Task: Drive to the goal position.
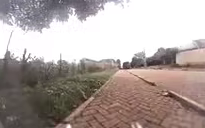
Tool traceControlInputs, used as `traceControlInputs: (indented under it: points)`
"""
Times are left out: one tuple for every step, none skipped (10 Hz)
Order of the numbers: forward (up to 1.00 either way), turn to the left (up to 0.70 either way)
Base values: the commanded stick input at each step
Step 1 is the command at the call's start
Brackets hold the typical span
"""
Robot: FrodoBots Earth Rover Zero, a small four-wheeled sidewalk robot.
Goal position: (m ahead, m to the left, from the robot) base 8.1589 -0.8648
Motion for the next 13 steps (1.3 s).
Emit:
traceControlInputs:
  points:
    - [0.70, 0.02]
    - [0.70, 0.00]
    - [0.70, 0.00]
    - [0.70, 0.00]
    - [0.70, 0.02]
    - [0.70, 0.05]
    - [0.70, 0.04]
    - [0.70, 0.03]
    - [0.70, 0.00]
    - [0.70, 0.00]
    - [0.70, 0.00]
    - [0.70, 0.00]
    - [0.70, 0.00]
